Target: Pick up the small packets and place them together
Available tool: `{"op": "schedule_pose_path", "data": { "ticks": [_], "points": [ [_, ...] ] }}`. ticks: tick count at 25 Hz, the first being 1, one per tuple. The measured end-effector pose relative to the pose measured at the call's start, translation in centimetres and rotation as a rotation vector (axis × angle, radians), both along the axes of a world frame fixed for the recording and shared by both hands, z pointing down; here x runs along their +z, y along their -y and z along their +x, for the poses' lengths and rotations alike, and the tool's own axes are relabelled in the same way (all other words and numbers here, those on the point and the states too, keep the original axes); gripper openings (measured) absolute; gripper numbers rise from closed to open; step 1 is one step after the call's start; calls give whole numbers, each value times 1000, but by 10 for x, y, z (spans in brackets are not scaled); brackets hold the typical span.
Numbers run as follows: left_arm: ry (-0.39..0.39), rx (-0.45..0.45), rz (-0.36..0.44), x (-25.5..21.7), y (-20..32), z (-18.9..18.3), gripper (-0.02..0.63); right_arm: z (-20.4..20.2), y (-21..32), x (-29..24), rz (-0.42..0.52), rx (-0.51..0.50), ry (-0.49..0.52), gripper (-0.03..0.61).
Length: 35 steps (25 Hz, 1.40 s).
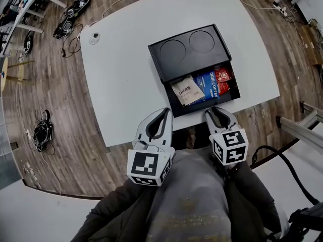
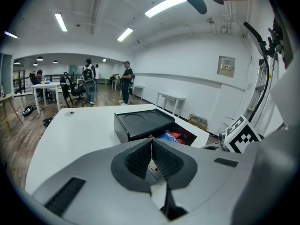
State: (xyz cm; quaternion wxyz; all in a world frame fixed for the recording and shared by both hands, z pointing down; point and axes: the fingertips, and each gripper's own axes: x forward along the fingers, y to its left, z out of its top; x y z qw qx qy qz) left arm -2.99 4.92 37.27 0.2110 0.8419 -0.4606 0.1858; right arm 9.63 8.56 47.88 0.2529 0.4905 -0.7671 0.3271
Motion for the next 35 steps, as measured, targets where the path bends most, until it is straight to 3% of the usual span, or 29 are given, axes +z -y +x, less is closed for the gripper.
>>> {"op": "schedule_pose_path", "data": {
  "ticks": [3, 6, 11, 14, 21, 30, 33, 35],
  "points": [
    [-21, 2, 14, -1, 0, 4, 6, 16, -16, -8, -12, 4, -16, 78],
    [-47, 4, 35, -4, 4, 7, 6, 25, -18, -32, 35, 6, -29, 78],
    [-73, -1, 69, -21, 22, 9, 6, 6, 23, -79, 155, -61, -24, 78],
    [-72, -19, 83, -27, 30, 7, 6, -10, 47, -85, 159, -122, -11, 78],
    [-50, -88, 72, -25, 47, -1, 6, -28, 77, -60, 45, -287, -51, 106],
    [-36, -168, 9, -5, 69, -16, 6, -41, 100, -19, -176, -413, -63, 106],
    [-37, -186, -7, 1, 71, -19, 6, -44, 95, -5, -227, -463, -107, 106],
    [-38, -194, -11, 2, 72, -21, 6, -46, 91, -1, -226, -493, -127, 75]
  ]
}}
